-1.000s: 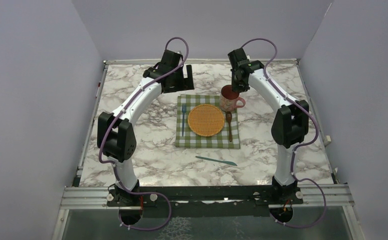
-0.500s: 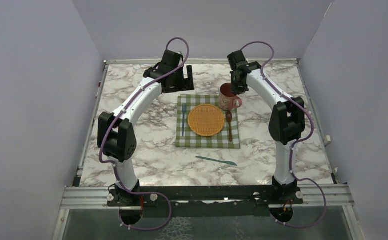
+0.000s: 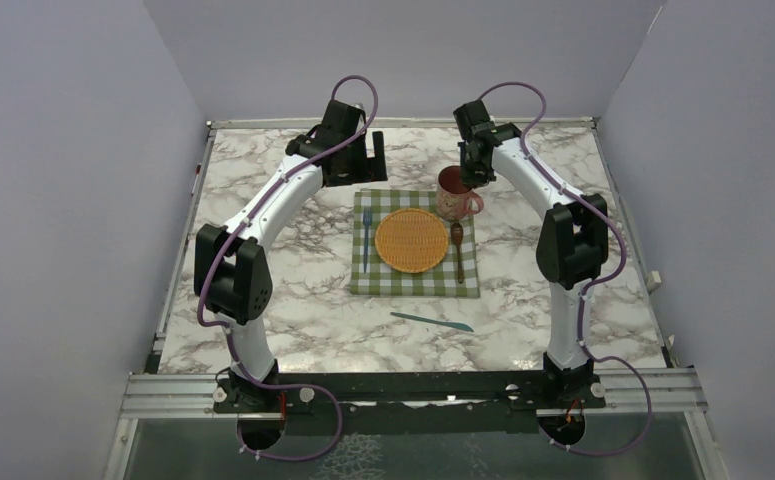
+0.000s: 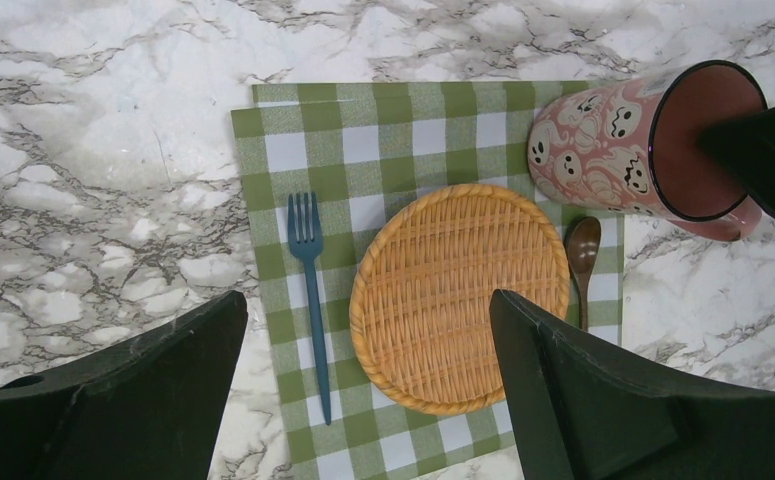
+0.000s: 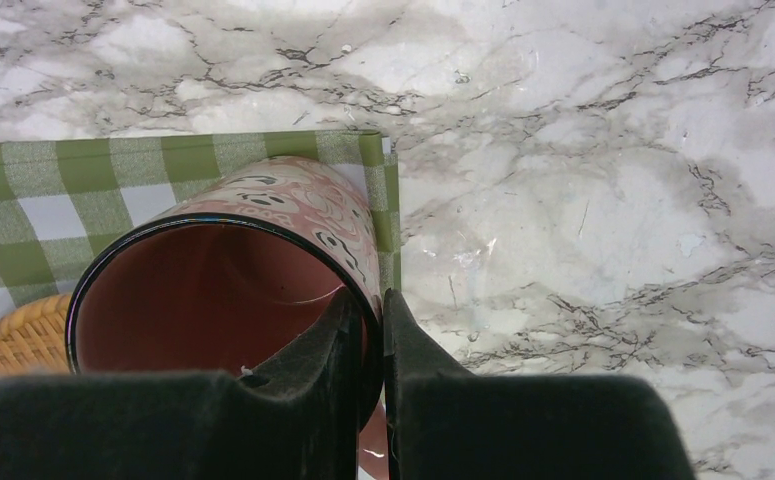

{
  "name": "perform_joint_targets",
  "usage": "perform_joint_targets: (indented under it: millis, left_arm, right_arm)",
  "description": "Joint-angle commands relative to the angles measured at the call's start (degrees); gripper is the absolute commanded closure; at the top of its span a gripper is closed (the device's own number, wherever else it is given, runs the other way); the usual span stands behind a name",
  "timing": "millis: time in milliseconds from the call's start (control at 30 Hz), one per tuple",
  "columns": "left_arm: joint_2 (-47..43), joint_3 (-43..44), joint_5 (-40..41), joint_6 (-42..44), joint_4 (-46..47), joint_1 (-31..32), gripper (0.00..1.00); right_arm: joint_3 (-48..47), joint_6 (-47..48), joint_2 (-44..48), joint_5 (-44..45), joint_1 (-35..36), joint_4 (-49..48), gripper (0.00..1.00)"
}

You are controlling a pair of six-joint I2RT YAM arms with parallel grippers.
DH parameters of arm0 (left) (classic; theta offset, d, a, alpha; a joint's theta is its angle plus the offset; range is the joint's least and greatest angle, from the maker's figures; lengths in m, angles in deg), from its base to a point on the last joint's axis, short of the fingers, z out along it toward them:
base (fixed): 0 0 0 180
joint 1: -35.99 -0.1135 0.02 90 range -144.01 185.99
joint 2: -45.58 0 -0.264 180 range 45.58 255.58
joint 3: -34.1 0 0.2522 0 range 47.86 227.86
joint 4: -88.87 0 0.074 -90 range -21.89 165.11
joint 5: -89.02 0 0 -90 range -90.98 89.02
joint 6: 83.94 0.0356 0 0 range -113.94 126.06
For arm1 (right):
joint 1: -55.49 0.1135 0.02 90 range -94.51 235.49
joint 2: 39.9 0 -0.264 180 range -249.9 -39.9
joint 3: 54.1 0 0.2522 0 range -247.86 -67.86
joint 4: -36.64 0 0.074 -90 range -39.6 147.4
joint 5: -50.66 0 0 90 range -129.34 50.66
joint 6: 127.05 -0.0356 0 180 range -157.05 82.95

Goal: Set the dinner table for one person
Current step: Place the spoon on the napkin, then adjust the cup on the napkin.

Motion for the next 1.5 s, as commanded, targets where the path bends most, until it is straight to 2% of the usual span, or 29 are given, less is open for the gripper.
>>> perform_joint_targets:
  millis: [0,567,900,933,1100,1167,1467]
  left_arm:
    - [-0.81,0.20,0.36,0.47,0.27,0.31,0.06]
    - [-2.06,-1.26,0.71,0.58,0.23,0.32,0.06]
    - [-1.96,-1.43,0.23,0.47,0.27,0.32,0.06]
    - [-1.96,-1.49,0.20,0.47,0.31,0.32,0.06]
    - [-2.14,-1.80,0.10,0.34,0.31,0.32,0.06]
    - [-2.14,-1.90,0.00,0.33,0.27,0.31,0.06]
    - [-2.05,-2.32,-0.26,-0.10,0.27,0.40,0.06]
  right_arm:
    - [-1.99,0.52,-1.47,2.61,-0.39,-3.71,1.00]
    - [-7.38,4.18,-3.75,4.08,-0.40,-5.24,0.99]
    - [-4.31,3.83,-2.80,1.78,-0.38,-4.35,0.99]
    - [-4.31,3.65,-2.93,1.59,-0.40,-3.77,0.97]
    - [-2.52,2.49,-1.90,2.28,-0.40,-2.49,0.71]
    - [-1.39,2.61,-0.75,2.67,-0.39,-3.05,0.67]
    - [-0.04,2.40,2.02,4.06,-0.40,-3.32,0.64]
